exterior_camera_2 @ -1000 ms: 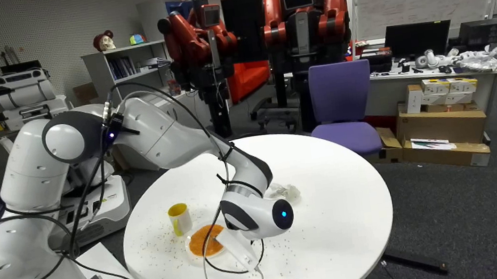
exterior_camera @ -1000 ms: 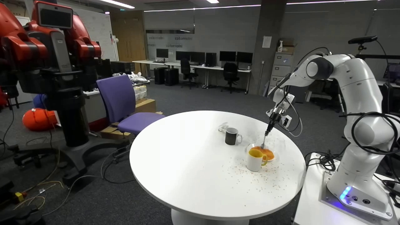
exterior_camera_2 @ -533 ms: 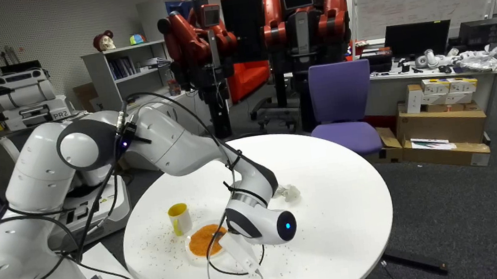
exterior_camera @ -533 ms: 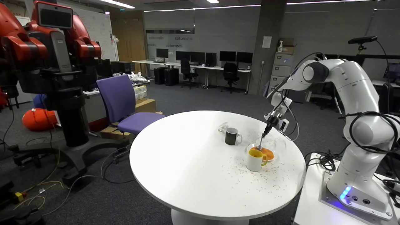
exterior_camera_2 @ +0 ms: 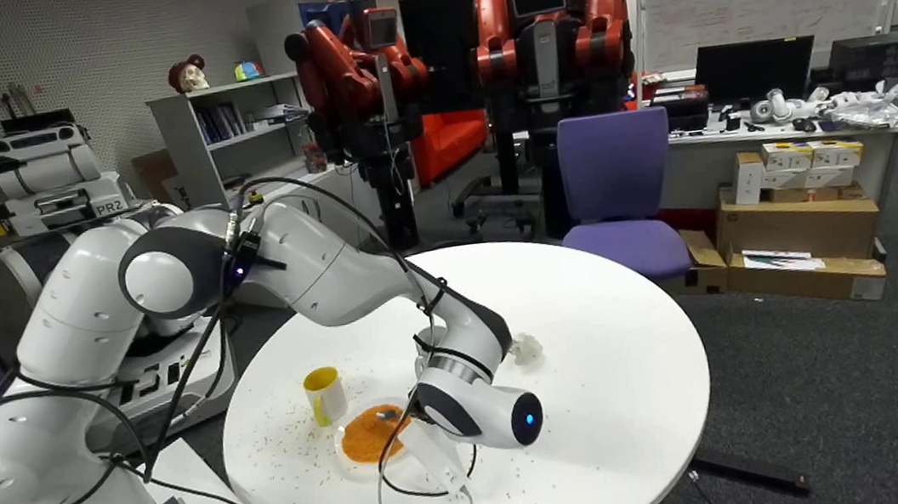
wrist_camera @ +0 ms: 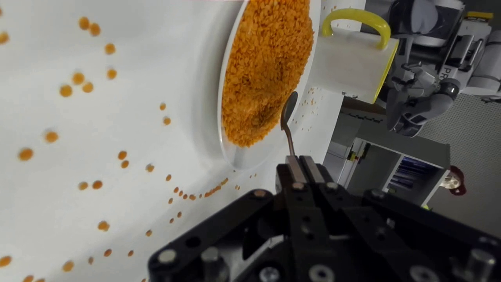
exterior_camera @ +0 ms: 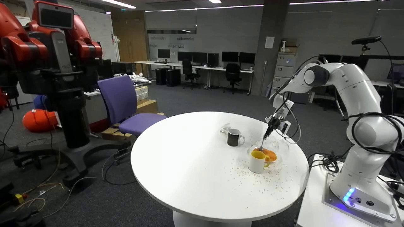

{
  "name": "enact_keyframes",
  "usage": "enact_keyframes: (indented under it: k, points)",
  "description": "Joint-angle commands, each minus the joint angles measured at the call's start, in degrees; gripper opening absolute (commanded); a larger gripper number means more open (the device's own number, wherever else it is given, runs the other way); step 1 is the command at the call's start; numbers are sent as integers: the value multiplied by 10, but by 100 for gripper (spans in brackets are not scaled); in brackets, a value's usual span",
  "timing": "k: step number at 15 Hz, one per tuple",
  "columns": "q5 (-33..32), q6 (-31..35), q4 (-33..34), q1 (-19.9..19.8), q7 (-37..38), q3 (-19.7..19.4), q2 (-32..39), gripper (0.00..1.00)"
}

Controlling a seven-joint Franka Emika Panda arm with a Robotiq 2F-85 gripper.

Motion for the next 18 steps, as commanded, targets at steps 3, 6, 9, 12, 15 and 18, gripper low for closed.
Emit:
enact_keyframes:
  k: [3,6,9,12,15,18]
  points:
    - [2,-33,30,-10,-7,5,22,1]
    - [1,-33,33,-8,-3,7,28,1]
    - [0,-35,37,-7,0,8,33,38]
    - [-1,-35,38,-6,1,9,33,61]
    - [-1,-36,40,-6,2,10,33,83]
    - [-1,-36,40,-5,2,11,32,100]
